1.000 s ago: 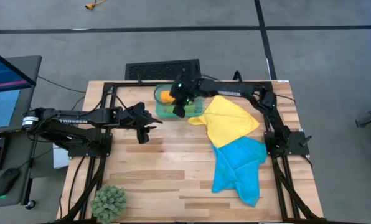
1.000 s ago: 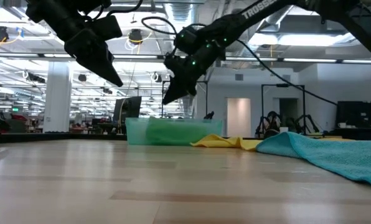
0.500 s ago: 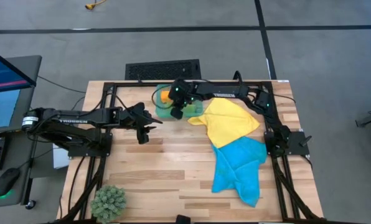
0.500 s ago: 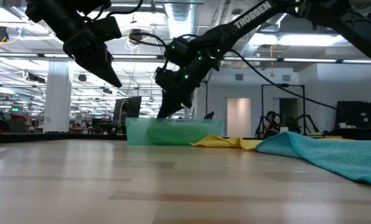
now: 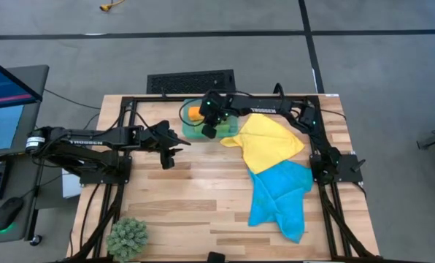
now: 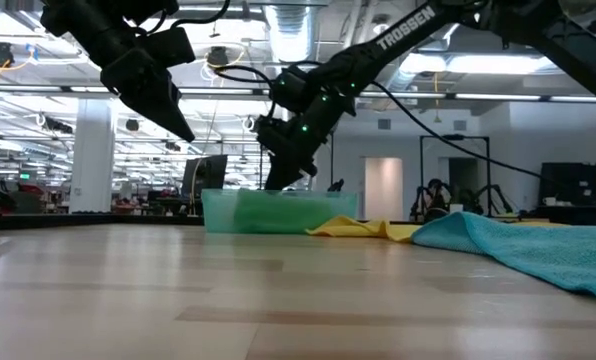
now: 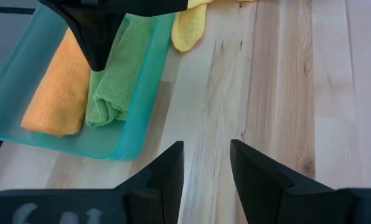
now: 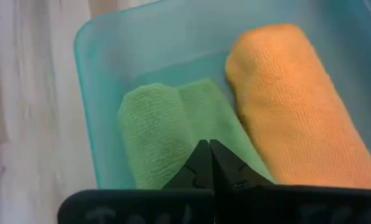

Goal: Roll microfiber towels into tight, uniform cylinder then place into a basket
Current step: Put the green towel into the bin

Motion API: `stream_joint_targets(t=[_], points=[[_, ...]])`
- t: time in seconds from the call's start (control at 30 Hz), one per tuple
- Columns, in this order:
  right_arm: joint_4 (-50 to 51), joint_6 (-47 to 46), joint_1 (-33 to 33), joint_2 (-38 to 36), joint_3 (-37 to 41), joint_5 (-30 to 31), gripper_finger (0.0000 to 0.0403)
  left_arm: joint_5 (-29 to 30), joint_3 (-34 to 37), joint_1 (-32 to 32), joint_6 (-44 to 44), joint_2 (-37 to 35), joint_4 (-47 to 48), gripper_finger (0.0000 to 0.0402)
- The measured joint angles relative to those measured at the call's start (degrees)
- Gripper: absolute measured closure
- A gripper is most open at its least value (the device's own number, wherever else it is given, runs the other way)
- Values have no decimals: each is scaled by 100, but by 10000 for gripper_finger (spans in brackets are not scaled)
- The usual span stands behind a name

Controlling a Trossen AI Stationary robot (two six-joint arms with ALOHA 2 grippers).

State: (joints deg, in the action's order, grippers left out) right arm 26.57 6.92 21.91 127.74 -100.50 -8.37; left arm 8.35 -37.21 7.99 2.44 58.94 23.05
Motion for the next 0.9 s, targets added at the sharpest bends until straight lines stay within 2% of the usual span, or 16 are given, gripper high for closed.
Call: stream_joint_targets(t=[0.13,0.47,0.73,0.9], points=[[351,-41,166,-28,-341,-483,399,2,0,1,13,0,4,278],[2681,1257,95,-57,-1889,-429,398,5,0,0,46,1,68,278],[3706,1459,371,403,-1907,-661,398,5,0,1,48,1,47,278],[3715,1691,260,602,-1923,-829,398,5,0,0,76,2,46,278]])
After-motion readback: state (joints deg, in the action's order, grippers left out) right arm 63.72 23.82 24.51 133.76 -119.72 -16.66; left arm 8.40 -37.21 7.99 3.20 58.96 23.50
